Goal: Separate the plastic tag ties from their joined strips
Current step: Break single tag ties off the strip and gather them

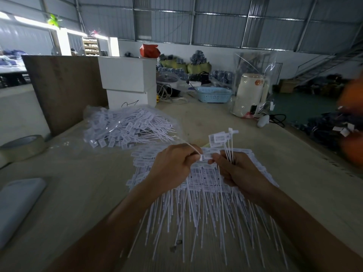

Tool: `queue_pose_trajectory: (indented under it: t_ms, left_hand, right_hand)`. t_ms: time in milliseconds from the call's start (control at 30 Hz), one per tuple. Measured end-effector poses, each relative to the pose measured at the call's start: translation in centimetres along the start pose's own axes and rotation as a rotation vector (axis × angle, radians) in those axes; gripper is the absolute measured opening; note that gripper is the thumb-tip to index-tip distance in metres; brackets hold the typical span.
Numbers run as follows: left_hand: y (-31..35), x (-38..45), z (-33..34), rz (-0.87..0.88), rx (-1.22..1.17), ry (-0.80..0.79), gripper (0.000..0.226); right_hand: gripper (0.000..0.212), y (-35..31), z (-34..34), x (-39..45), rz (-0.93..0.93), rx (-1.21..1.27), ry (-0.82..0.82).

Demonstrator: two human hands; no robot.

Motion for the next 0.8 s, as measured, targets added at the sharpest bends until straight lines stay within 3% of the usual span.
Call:
queue_pose_trajectory:
  t_ms: [133,333,467,600,800]
  left_hand:
    - [-0.2,0.1,-0.1,-0.004,-0.043,0.012,0.022]
    - [0.6,0.0,0.0,0.092,-0.137,0.062,0.018]
    - [0.4,0.1,-0.2,0.079,-0.178,0.104,0.019]
    - [-0.5,0.0,0.1,0.027,-0.145,0.11,0.025]
    - [-0.6,-0.1,-0.3,0.059,-0.145,0.161,0.029]
  right_hand:
    - [0.047,0.0,0.0,0.1,-0.052,-0.084,0.041]
    - [0.024,0.3,-0.1,0.1,0.028,0.142,0.019]
    - [0.037,0.6,-0.5,0.2,0.071,0.126,0.017]
    - [0.034,0.4,0.3,0.0,0.061,0.099,-0.039]
    - [0.051,0.4,0.9,-0.2,0.145,0.099,0.017]
Point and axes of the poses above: each hand's wrist, its own x-axis towards the middle knuckle, its own z-axis out of the palm, y = z × x, the point moved 5 cm from there along x, towards the middle knuckle, and after that the axes turned 1 degree about z, right-handed, at the moved point
